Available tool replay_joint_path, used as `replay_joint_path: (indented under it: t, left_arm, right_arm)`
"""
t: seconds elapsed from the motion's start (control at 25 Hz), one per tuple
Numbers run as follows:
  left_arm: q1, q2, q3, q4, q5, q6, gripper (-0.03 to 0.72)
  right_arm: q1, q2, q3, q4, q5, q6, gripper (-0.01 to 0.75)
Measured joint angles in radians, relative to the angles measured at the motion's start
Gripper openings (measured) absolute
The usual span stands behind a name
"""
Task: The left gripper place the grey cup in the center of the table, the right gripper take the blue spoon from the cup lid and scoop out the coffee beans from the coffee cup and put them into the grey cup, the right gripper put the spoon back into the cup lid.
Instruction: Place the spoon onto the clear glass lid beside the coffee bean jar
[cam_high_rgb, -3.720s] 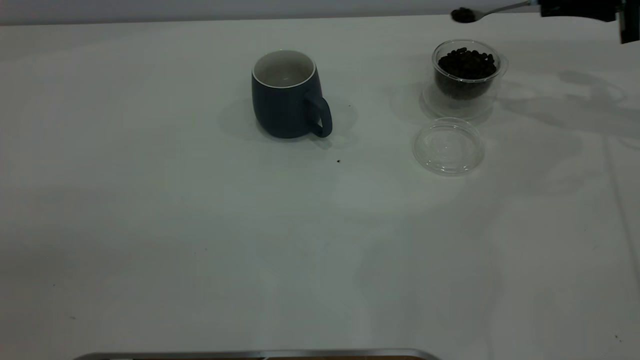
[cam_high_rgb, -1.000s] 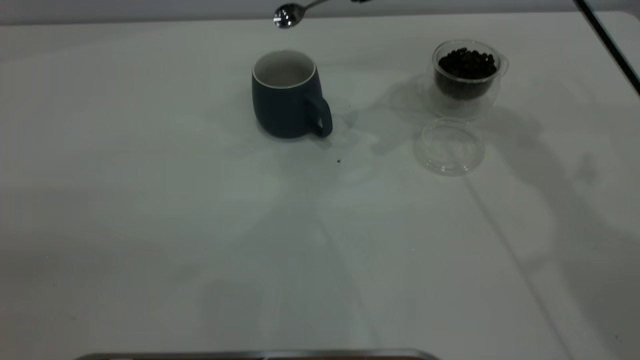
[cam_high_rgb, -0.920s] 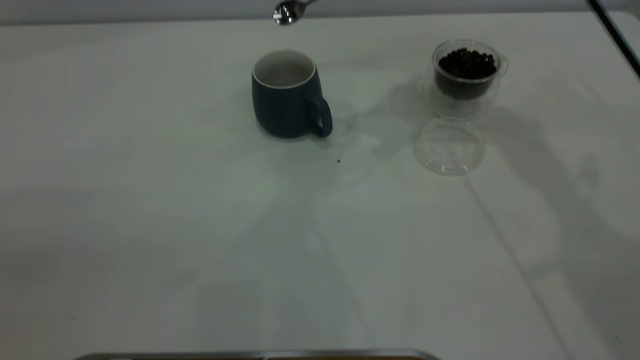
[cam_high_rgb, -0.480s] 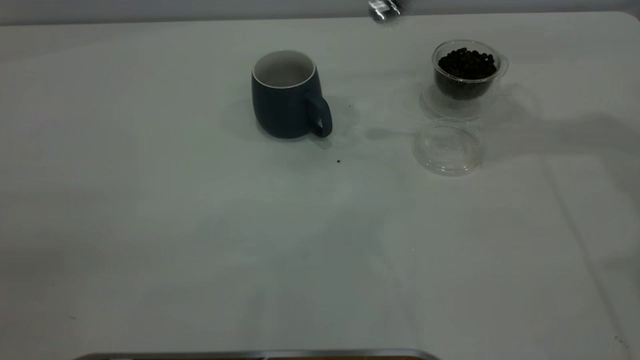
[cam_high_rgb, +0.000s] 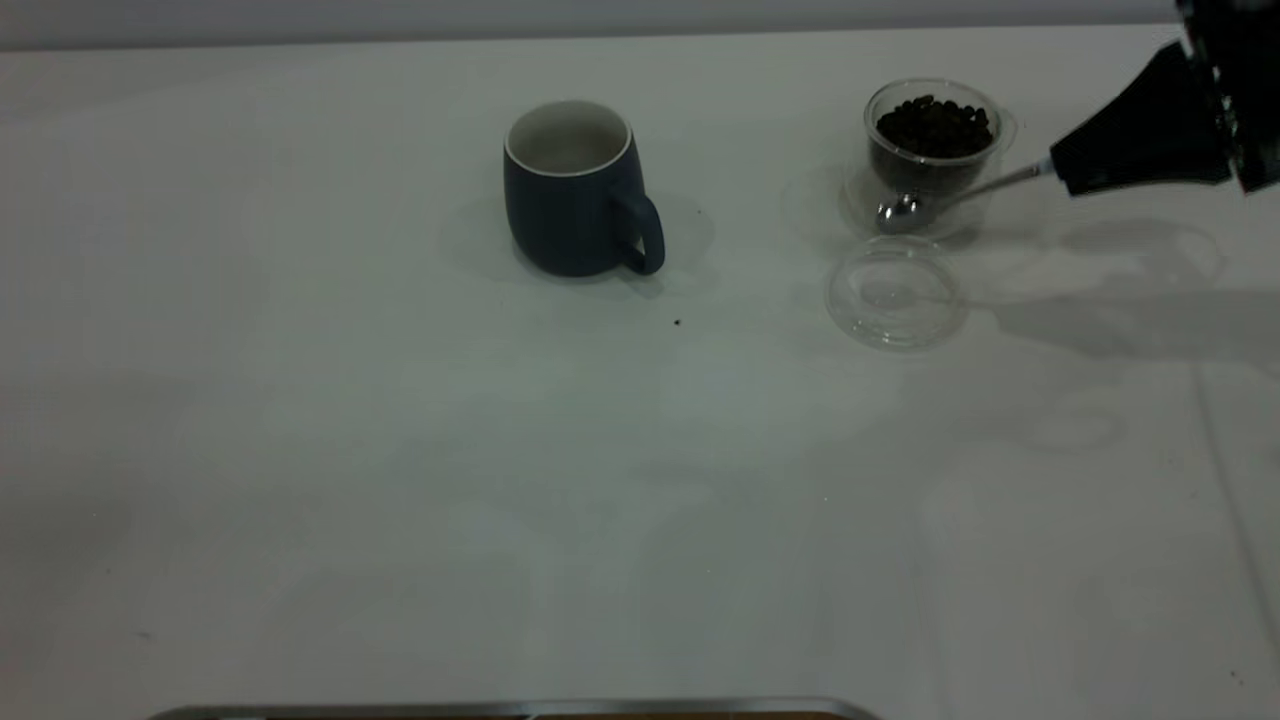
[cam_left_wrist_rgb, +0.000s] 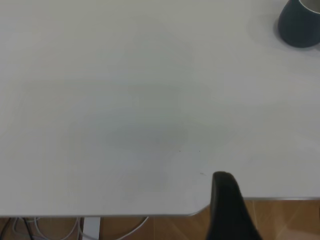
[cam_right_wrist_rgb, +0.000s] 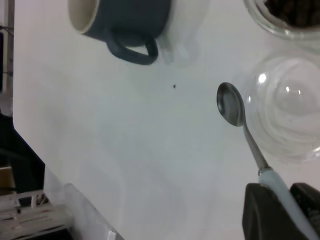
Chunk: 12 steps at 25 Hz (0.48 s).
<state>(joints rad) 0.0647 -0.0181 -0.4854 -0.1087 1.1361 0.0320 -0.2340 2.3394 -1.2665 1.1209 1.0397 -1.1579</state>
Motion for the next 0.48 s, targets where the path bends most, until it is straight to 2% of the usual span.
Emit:
replay_joint_path:
  t: [0.48]
  left_arm:
    - [0.000,0.000,0.000,0.000,0.000,0.001,0.499]
  right_arm:
    - [0.000,0.122,0.000,0.112,-0.035,-0.048,0.101]
